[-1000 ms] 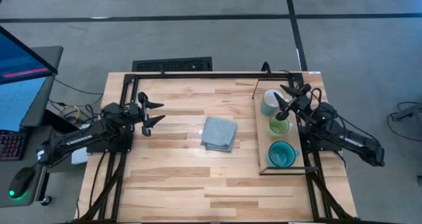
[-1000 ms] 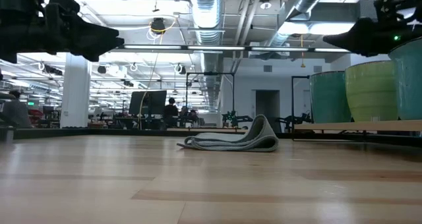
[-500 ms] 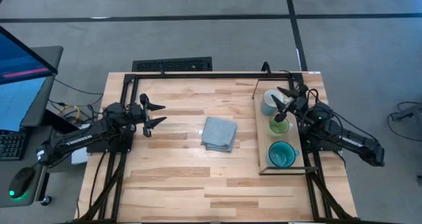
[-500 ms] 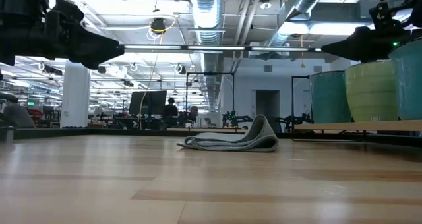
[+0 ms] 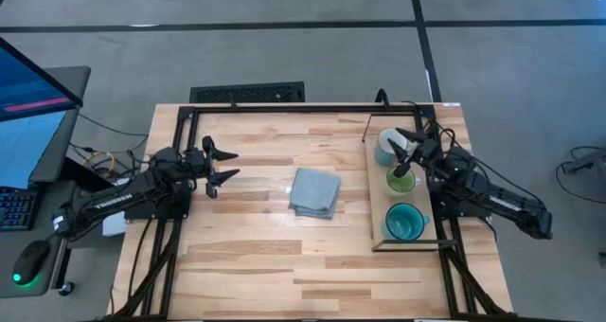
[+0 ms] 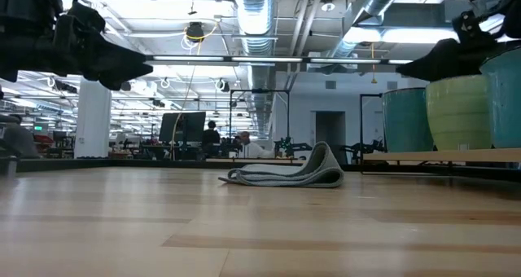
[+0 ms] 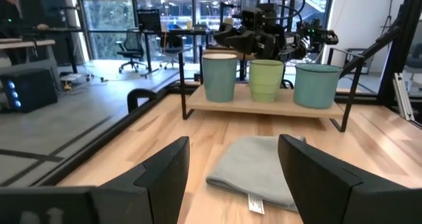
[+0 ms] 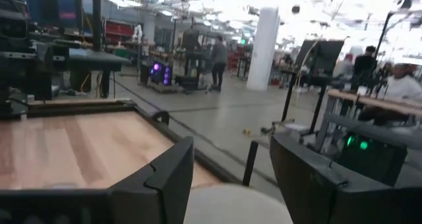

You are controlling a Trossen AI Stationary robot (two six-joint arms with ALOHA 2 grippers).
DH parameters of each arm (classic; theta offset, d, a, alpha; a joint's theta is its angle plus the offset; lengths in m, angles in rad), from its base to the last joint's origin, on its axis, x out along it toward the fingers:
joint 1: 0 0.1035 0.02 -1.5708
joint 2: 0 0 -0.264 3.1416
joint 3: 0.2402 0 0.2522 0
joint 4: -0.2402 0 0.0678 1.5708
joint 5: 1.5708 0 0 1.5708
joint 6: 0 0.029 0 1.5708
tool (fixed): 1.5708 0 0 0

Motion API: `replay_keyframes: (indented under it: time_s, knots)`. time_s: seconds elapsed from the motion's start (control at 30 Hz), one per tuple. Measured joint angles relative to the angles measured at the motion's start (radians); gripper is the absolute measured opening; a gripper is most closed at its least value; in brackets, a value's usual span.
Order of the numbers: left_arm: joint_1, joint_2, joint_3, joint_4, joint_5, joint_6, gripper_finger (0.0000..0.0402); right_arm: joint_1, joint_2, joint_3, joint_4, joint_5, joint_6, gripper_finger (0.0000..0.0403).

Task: Stack small to large cups/mugs on shelf
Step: Return to Home Position

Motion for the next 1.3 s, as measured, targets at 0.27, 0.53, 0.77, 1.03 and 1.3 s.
replay_keyframes:
  time_s: [0.27, 0.53, 0.77, 1.03, 1.3]
  knots:
    - [0.000, 0.000, 0.000, -0.005, 0.001, -0.002, 0.0224, 0.000, 0.000, 0.000, -0.052, 0.000, 0.028, 0.0221]
    - [0.000, 0.000, -0.001, -0.008, 0.056, -0.016, 0.0224, 0.000, 0.000, 0.000, -0.051, 0.000, 0.016, 0.0221]
    - [0.000, -0.006, -0.001, 0.012, 0.092, -0.007, 0.0224, 0.000, 0.000, -0.001, -0.032, 0.000, 0.002, 0.0221]
    - [0.000, -0.173, -0.001, -0.037, 0.122, 0.000, 0.0224, 0.001, 0.000, -0.001, -0.039, 0.000, 0.010, 0.0221]
    - [0.000, -0.192, -0.001, -0.126, 0.090, -0.025, 0.0224, 0.002, 0.001, -0.001, -0.053, 0.000, 0.011, 0.0221]
